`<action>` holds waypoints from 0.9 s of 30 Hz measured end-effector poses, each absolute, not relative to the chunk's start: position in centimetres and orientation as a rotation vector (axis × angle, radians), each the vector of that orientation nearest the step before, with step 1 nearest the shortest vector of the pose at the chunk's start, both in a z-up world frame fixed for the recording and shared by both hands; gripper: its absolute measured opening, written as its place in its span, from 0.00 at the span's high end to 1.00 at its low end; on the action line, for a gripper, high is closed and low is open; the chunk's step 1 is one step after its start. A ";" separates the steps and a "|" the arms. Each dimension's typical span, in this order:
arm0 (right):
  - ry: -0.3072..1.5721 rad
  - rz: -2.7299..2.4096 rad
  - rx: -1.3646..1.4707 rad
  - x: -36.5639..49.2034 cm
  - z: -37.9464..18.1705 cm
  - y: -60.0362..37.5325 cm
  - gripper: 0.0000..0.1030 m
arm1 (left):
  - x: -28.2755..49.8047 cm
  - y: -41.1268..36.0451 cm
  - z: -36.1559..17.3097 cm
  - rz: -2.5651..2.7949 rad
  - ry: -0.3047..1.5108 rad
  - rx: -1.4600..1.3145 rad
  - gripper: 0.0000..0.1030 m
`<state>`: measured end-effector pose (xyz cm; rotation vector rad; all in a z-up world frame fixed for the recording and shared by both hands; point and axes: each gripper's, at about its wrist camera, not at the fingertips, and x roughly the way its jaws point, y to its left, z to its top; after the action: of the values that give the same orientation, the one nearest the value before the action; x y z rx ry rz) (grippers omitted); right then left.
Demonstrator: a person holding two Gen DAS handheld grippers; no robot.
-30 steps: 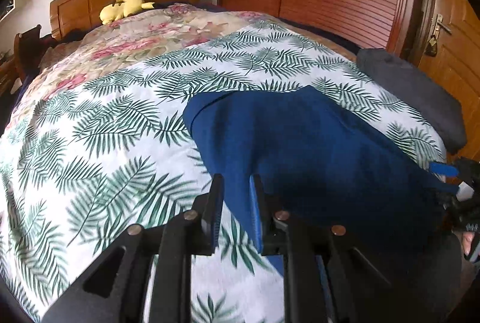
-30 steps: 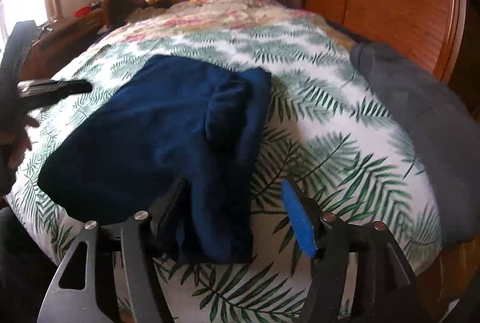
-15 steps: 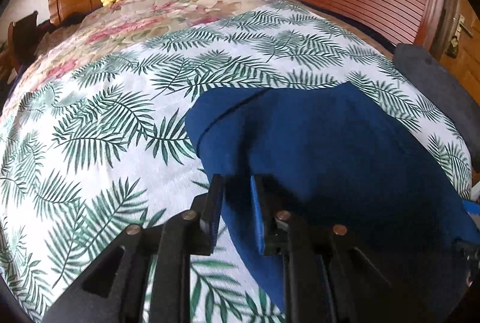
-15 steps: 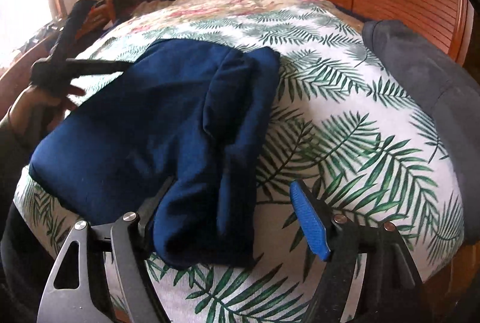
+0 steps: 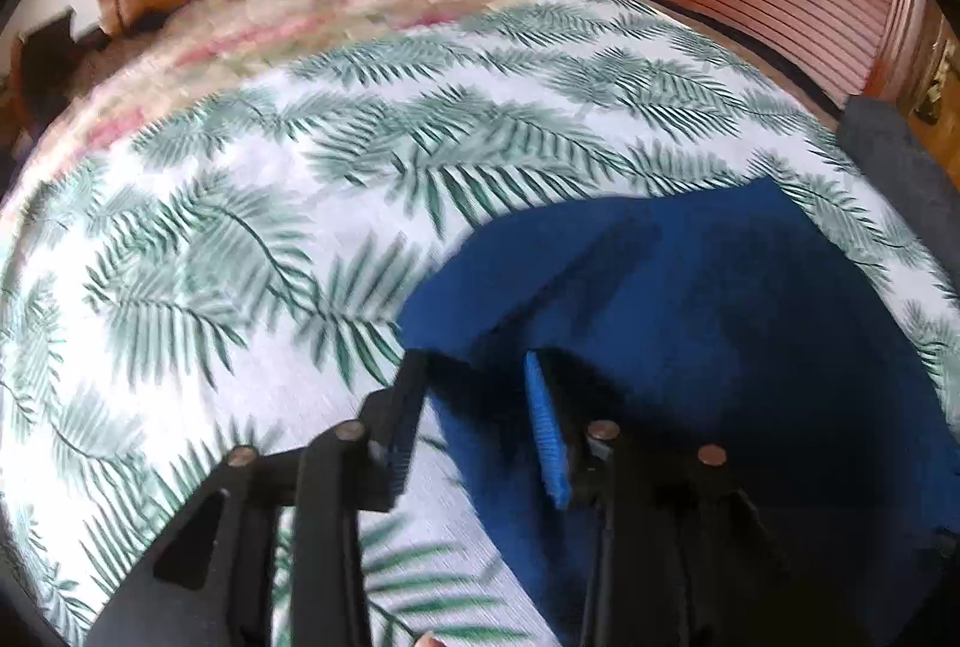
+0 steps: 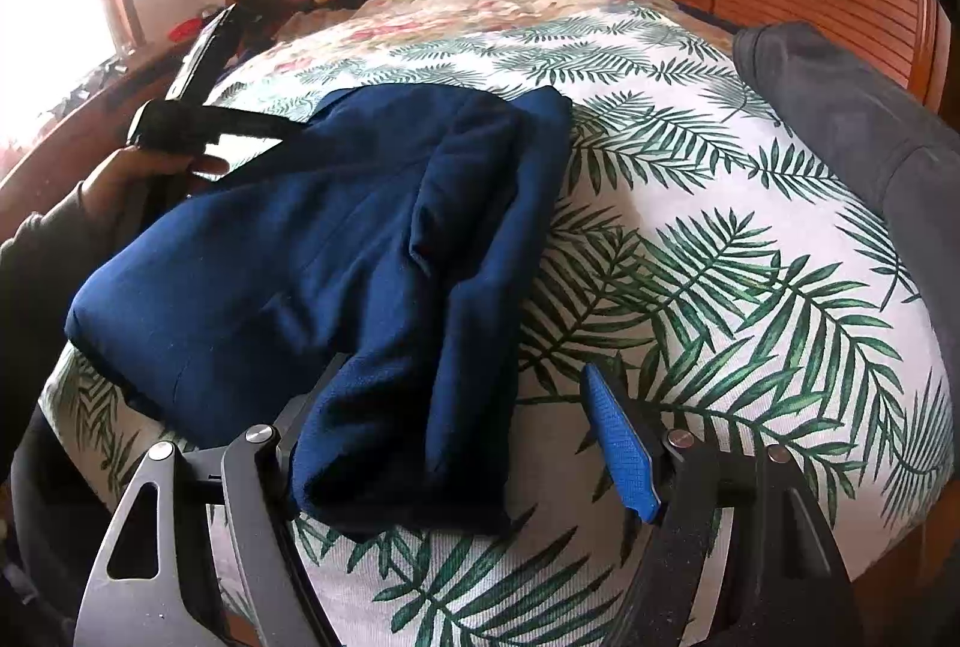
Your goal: Fold large clothes
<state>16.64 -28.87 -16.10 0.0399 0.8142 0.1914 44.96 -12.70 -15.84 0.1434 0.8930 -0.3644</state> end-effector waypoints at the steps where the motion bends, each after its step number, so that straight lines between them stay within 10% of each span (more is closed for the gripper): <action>1: 0.814 0.191 0.038 16.6 -16.1 -28.8 0.25 | 45.2 -12.8 -15.9 -0.349 0.874 0.156 0.59; 14: 0.834 0.207 0.060 16.5 -16.1 -29.0 0.25 | 49.1 -10.4 -17.3 -0.325 0.974 0.026 0.11; 27: 0.874 0.202 0.164 17.0 -16.6 -29.7 0.16 | 48.7 -11.1 -16.3 -0.367 0.957 0.049 0.26</action>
<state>17.02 -29.73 -16.62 0.1639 0.8745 0.2017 48.71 -11.10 -16.29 0.0489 0.9574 -0.3670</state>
